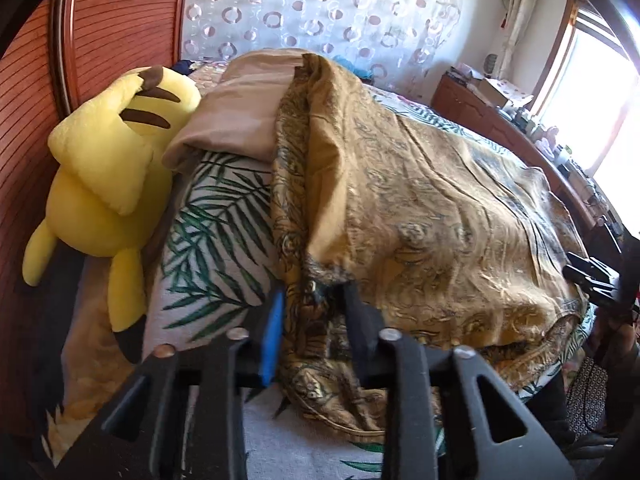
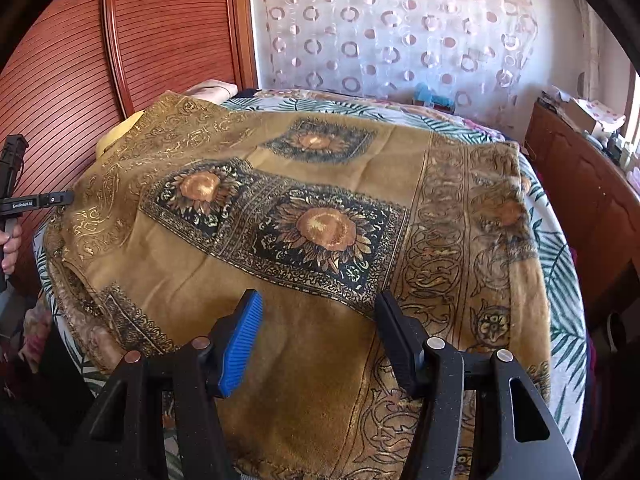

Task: Fold small clothes

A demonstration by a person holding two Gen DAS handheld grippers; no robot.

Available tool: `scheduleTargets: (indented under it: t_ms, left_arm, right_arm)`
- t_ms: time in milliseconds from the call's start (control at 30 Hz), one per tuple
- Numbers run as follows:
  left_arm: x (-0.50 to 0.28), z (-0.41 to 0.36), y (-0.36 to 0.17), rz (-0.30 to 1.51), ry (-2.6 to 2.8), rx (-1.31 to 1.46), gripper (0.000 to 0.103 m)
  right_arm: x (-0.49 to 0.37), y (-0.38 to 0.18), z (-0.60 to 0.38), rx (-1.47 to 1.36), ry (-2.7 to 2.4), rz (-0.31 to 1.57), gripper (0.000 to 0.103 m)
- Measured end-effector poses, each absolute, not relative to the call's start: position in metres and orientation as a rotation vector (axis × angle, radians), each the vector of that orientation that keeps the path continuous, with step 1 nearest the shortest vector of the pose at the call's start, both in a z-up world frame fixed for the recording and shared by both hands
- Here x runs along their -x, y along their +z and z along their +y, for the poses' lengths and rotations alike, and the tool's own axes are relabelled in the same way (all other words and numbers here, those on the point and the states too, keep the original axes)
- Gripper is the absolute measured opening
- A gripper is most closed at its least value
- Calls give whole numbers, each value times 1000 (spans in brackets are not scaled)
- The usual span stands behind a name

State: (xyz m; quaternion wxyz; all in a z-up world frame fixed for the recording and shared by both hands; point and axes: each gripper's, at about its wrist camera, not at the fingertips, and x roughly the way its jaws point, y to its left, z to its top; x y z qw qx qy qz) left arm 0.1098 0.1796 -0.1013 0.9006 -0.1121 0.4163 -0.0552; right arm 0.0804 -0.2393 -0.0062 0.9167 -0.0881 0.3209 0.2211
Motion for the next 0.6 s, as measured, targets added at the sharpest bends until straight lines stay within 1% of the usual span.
scheduleTargets:
  t_ms: [33, 167, 367, 600]
  left_arm:
    - [-110, 178, -102, 861, -123, 234, 15]
    - [-107, 173, -92, 821, -137, 279, 8]
    - [-105, 139, -39, 690, -218, 253, 8]
    - [-125, 74, 18, 577, -381, 197, 8]
  right_arm:
    - [-81, -6, -240, 180, 462, 652, 61]
    - [-88, -7, -247, 160, 486, 655, 61]
    - [-81, -3, -261, 132, 473, 661, 61]
    - [-65, 8, -291, 83, 416, 647, 62]
